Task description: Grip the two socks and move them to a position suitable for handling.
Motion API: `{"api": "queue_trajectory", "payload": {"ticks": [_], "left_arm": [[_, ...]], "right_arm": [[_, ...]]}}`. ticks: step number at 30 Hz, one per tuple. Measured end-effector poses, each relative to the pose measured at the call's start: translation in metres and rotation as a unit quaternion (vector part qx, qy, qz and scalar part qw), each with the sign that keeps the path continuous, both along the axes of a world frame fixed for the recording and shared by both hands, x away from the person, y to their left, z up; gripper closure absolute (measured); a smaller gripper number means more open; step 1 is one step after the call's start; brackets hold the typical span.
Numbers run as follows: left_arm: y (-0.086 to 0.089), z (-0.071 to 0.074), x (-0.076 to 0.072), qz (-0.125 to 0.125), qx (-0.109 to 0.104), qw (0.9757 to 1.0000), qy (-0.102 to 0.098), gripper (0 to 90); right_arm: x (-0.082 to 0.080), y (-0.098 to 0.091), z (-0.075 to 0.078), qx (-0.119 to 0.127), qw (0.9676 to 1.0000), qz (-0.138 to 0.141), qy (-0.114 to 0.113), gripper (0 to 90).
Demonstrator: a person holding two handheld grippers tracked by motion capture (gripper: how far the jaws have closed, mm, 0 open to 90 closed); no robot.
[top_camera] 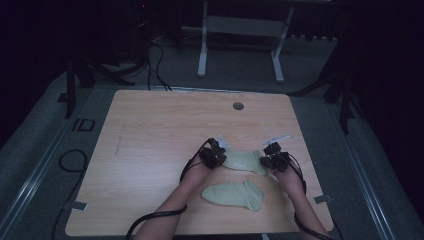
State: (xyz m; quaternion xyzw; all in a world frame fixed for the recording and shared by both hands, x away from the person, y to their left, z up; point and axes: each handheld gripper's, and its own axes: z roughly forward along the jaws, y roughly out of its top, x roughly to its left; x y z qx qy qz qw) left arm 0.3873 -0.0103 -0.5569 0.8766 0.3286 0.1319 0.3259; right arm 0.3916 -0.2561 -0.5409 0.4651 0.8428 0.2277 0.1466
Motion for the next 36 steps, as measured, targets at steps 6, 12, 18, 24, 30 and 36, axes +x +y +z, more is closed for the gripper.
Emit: {"api": "queue_trajectory", "payload": {"ticks": [6, 12, 18, 24, 30, 36], "left_arm": [[0.021, -0.001, -0.019, 0.020, -0.006, 0.9998, 0.004, 89.0], [0.034, 0.000, -0.031, 0.028, 0.008, 0.9996, 0.002, 88.9], [0.038, 0.002, -0.033, 0.031, -0.015, 0.9993, 0.012, 78.0], [0.045, 0.022, -0.052, 0.021, -0.036, 0.9990, 0.016, 50.5], [0.057, 0.024, -0.079, 0.002, -0.050, 0.9980, 0.039, 50.3], [0.060, 0.010, -0.095, -0.006, -0.055, 0.9962, 0.068, 50.3]], "right_arm": [[-0.004, 0.015, -0.001, 0.003, 0.9998, 0.021, -0.003, 86.2], [-0.006, 0.030, -0.002, 0.001, 0.9992, 0.039, -0.007, 85.6], [-0.007, 0.039, 0.000, -0.007, 0.9989, 0.046, -0.004, 80.1], [-0.018, 0.033, 0.011, 0.023, 0.9985, 0.048, -0.017, 67.1], [-0.049, 0.026, 0.013, 0.033, 0.9965, 0.074, -0.020, 65.0], [-0.074, 0.015, 0.007, 0.036, 0.9960, 0.081, -0.013, 63.9]]}}
